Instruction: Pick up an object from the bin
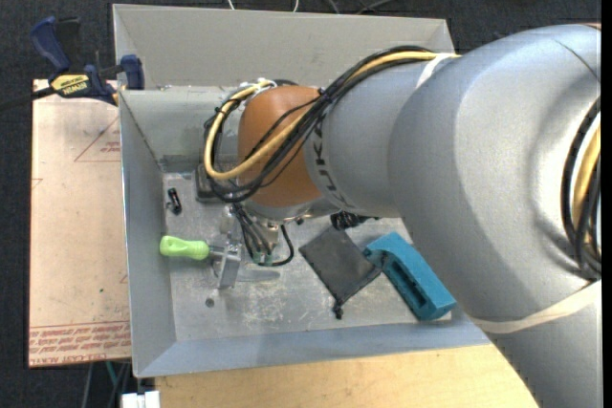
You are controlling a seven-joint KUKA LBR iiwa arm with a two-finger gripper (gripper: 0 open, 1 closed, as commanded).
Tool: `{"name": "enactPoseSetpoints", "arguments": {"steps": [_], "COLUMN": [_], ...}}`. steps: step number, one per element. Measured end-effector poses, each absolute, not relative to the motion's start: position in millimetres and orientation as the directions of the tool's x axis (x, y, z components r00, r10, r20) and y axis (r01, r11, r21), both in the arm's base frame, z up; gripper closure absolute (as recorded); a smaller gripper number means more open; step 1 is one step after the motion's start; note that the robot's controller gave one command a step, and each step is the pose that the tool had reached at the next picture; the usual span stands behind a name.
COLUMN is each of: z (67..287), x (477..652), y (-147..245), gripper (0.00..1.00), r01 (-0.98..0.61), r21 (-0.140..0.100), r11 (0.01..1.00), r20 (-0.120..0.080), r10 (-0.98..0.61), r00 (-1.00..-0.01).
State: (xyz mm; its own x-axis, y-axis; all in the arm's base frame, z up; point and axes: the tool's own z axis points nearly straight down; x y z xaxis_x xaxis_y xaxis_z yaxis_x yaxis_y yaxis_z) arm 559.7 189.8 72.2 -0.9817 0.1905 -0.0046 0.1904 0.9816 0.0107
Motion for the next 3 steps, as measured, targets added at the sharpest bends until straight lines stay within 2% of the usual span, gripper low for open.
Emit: {"name": "enactPoseSetpoints", "arguments": {"steps": [3], "z": [72.2], "x": [559.7], "y": [189.8], "gripper": [1.0], "r01": [0.191], "r21": [0.011], "r11": [0.982], "r20": [-0.005], "r10": [0.191], "r00": [-0.982]}}
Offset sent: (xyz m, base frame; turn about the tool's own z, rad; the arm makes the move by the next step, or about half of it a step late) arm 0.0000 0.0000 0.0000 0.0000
